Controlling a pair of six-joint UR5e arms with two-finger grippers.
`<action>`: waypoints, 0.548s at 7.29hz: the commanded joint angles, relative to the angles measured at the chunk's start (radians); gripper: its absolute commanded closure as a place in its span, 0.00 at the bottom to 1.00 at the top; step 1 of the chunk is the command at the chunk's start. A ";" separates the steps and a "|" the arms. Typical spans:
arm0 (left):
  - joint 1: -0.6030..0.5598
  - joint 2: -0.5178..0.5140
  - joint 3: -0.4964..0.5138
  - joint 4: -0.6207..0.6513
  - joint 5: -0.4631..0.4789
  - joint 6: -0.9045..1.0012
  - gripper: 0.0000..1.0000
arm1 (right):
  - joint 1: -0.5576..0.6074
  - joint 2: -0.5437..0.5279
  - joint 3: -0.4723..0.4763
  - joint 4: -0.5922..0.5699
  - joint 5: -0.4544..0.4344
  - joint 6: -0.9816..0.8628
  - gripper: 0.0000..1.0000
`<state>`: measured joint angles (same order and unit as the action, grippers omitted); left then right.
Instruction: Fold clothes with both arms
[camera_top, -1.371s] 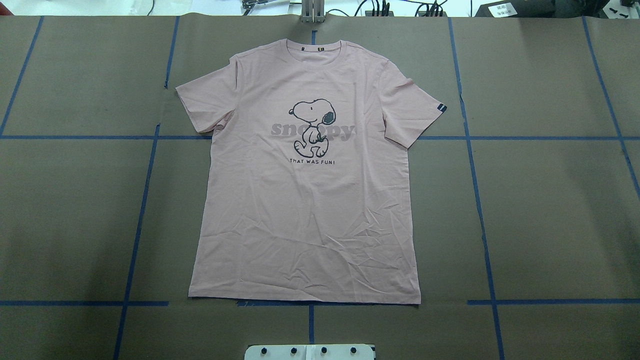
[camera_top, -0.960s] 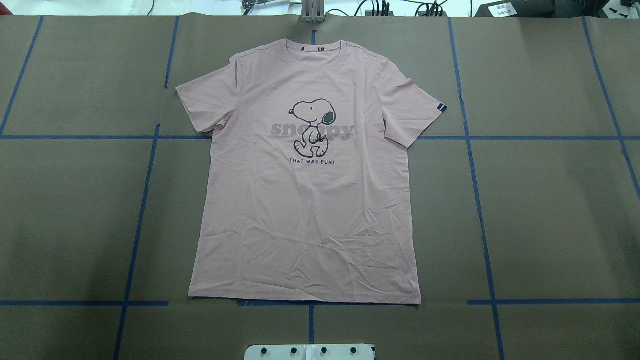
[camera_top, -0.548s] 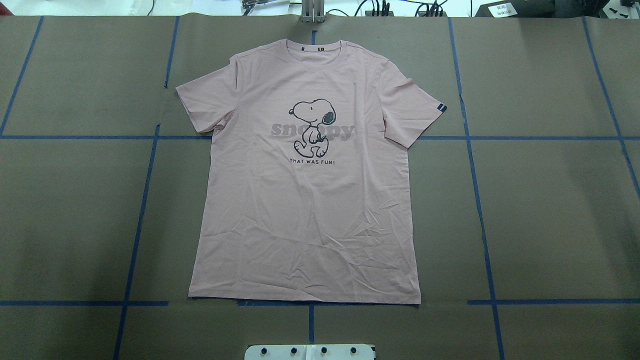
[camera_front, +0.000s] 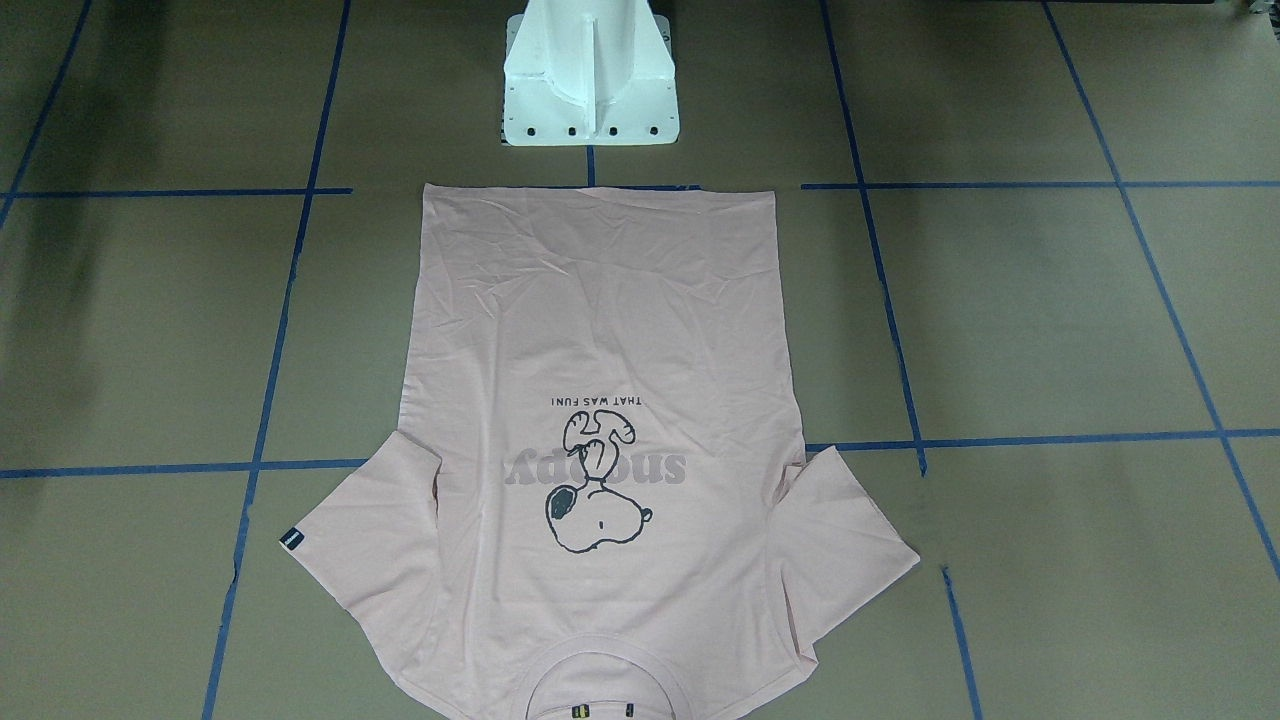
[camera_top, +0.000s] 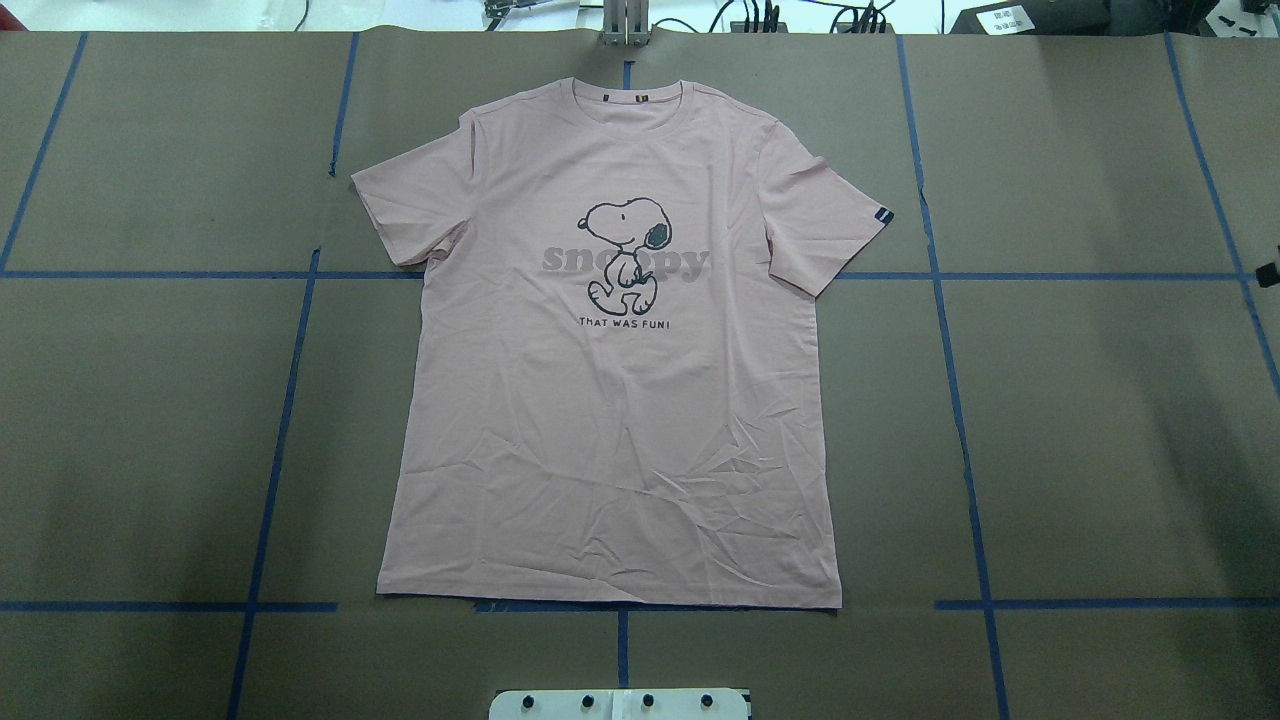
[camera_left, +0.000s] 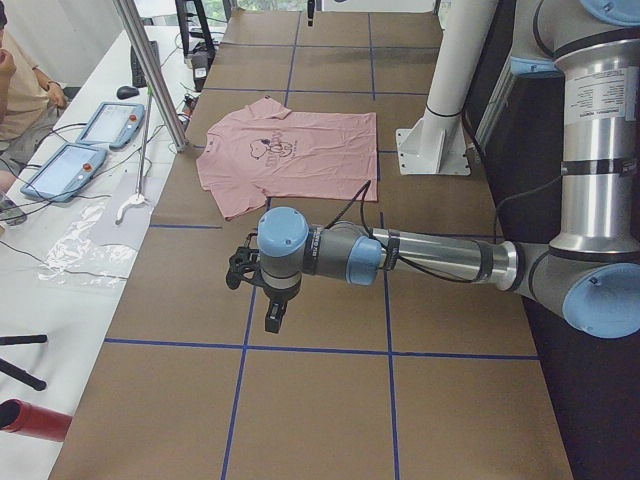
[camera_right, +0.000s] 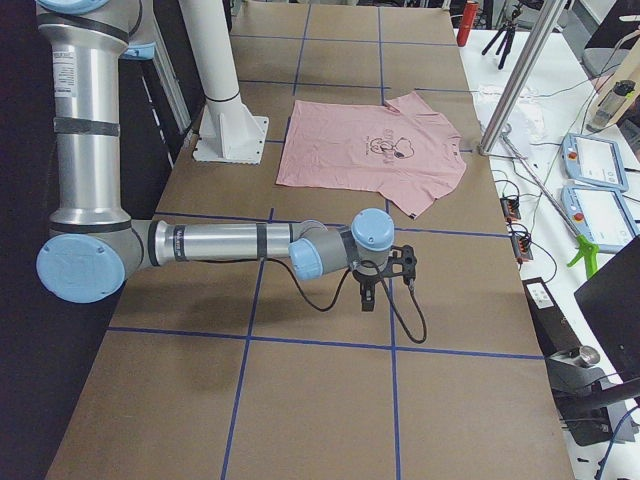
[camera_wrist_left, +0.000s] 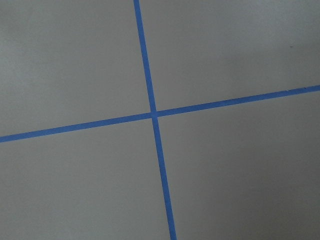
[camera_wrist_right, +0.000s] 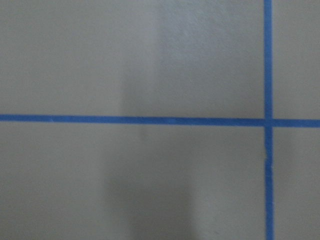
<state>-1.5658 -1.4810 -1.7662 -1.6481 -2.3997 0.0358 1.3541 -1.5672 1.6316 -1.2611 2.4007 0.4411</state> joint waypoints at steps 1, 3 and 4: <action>0.001 0.010 -0.001 -0.004 -0.063 0.000 0.00 | -0.151 0.151 -0.009 0.029 -0.134 0.377 0.00; 0.001 0.007 -0.005 -0.009 -0.143 -0.005 0.00 | -0.284 0.337 -0.092 0.028 -0.242 0.644 0.00; 0.001 0.010 -0.007 -0.028 -0.144 -0.008 0.00 | -0.343 0.446 -0.172 0.029 -0.270 0.766 0.01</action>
<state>-1.5647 -1.4724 -1.7706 -1.6606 -2.5283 0.0305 1.0841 -1.2509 1.5434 -1.2331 2.1759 1.0465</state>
